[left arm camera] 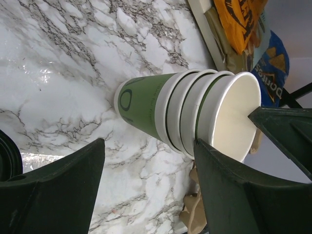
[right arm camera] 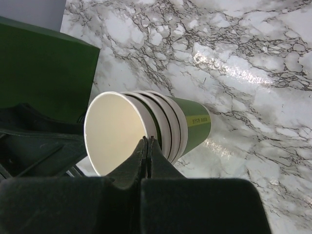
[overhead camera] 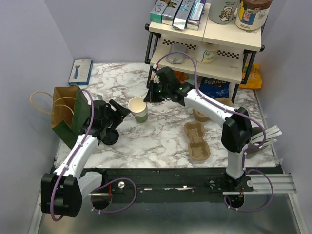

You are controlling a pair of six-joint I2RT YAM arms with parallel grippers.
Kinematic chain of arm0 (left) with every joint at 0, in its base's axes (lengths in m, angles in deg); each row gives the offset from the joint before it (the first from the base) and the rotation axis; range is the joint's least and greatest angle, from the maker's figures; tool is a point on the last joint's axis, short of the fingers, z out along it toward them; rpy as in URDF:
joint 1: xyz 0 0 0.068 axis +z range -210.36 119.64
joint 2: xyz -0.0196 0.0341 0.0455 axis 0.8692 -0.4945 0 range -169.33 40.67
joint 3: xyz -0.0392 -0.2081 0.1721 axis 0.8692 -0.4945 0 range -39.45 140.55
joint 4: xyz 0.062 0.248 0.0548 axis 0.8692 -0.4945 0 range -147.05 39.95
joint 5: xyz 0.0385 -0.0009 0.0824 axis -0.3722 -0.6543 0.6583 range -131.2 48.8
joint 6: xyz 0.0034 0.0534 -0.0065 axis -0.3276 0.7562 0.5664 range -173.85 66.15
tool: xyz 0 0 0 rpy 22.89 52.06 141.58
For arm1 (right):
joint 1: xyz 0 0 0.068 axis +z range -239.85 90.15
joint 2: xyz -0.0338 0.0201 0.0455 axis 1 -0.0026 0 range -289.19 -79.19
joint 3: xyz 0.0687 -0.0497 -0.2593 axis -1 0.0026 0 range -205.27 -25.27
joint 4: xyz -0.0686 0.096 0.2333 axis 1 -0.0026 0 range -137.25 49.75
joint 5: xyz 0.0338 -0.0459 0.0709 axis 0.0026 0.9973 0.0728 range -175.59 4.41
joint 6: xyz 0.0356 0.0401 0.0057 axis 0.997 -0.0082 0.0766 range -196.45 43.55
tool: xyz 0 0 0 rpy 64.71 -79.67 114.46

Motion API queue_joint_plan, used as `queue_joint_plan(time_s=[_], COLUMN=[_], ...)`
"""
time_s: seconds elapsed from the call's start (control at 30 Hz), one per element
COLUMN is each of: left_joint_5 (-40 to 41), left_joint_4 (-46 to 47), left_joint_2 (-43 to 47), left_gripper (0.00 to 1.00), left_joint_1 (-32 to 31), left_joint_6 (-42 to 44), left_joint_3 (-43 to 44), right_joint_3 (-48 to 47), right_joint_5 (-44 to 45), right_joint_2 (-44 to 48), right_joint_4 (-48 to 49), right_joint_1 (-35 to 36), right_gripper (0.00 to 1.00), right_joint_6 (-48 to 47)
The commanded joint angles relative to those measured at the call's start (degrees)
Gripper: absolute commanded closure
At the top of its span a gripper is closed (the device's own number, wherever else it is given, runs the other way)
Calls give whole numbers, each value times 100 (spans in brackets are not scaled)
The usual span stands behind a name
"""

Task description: Pack the takeout coffee

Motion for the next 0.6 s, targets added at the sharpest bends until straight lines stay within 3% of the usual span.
queue_joint_plan(time_s=[0.0, 0.27, 0.57], left_joint_5=[316, 632, 509], left_joint_4=[-249, -768, -540], left_joint_2=[-184, -333, -421], left_gripper=[20, 20, 20], left_joint_1=[-152, -214, -284], left_joint_6=[256, 484, 467], left_joint_3=[329, 479, 470], right_joint_3=[131, 360, 694], right_joint_5=[-578, -982, -1544], right_joint_2=[320, 478, 602], right_joint_4=[434, 734, 1059], right_joint_1=[54, -68, -332], right_gripper=[99, 99, 99], right_joint_6=[216, 532, 884])
